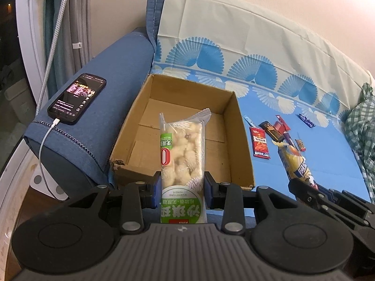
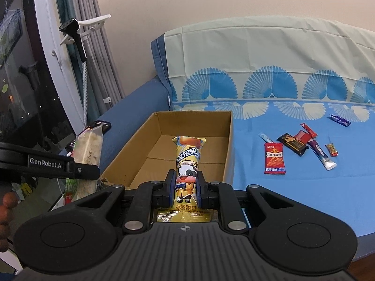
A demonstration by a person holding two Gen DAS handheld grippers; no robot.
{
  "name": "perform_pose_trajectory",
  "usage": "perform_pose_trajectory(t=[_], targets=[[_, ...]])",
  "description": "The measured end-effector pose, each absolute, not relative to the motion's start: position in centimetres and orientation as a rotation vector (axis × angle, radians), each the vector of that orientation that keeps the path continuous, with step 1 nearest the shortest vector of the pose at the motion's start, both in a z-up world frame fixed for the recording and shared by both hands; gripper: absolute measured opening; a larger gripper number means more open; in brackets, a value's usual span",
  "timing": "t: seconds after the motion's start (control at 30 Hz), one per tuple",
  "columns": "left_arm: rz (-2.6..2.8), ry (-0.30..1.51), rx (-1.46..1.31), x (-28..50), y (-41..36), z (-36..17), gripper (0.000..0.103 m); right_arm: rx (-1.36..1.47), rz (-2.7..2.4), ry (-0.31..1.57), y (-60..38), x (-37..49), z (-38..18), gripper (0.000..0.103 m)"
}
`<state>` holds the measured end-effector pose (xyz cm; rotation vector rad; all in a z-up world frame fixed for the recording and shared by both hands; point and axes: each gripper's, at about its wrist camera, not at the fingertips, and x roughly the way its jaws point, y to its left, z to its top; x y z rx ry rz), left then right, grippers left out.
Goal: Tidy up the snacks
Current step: 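Carry the peanut bar and yellow wafer bar over the cardboard box with both tools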
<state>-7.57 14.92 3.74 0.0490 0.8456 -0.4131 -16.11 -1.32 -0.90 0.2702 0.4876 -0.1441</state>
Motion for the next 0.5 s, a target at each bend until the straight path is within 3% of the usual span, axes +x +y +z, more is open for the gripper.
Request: perform_pose_trajectory(t=[0.5], targets=[[-0.408, 0.873, 0.104, -1.5, 12.6, 2.0, 0.04, 0.27, -0.136, 0.559, -1.7, -10.6, -2.1, 0.018]])
